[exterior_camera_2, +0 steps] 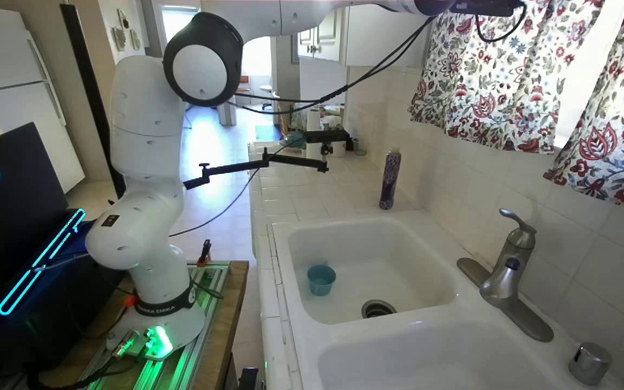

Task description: Push the curtain to the left slightly

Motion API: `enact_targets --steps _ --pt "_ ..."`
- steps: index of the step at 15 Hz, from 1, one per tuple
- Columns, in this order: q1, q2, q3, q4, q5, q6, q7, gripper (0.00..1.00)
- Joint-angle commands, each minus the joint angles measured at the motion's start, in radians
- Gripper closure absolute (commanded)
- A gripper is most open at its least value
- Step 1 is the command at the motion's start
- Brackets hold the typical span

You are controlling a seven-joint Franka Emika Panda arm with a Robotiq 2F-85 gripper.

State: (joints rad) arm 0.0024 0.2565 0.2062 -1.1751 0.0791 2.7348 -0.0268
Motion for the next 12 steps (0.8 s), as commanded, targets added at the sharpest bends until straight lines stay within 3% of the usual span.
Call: enact_targets --steps 1,12 --pt "-0.005 0.008 0.042 0.023 0.040 -0.019 -0.057 1.00" --pt "-0.018 -0.015 0.150 -0.010 0.084 -0.022 -0.161 1.00"
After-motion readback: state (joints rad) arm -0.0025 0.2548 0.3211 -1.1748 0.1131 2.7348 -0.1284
